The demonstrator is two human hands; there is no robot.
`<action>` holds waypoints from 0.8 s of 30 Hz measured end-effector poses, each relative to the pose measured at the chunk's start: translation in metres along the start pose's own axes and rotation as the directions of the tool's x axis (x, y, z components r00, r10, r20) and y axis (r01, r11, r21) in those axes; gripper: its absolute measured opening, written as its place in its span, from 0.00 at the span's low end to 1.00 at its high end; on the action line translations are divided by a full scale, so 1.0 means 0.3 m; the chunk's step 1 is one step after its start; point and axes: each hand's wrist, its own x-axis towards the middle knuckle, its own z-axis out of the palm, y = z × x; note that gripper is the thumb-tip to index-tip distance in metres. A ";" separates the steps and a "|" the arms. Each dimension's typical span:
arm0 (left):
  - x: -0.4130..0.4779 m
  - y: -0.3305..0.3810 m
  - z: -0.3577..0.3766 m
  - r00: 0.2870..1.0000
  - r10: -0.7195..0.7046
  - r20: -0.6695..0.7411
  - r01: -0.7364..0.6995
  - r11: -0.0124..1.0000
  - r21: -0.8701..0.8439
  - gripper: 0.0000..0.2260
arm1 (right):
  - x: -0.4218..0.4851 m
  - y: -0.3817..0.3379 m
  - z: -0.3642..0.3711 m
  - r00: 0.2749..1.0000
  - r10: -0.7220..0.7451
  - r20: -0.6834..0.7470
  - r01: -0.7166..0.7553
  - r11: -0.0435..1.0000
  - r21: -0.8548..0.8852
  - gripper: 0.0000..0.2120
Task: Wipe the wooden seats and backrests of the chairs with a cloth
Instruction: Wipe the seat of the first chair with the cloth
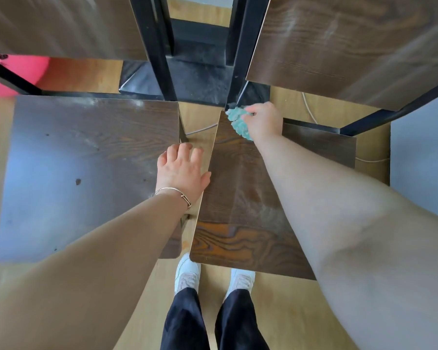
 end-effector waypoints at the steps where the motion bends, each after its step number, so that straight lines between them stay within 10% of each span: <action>1: 0.003 -0.001 0.005 1.000 0.005 0.003 -0.005 1.000 -0.002 0.26 | 0.003 0.009 0.011 1.000 -0.003 0.004 0.003 1.000 -0.019 0.13; 24: -0.357 -0.002 0.177 0.990 0.137 0.040 -0.138 0.990 0.020 0.24 | -0.766 0.323 0.137 0.902 -0.421 0.098 0.419 0.907 0.044 0.09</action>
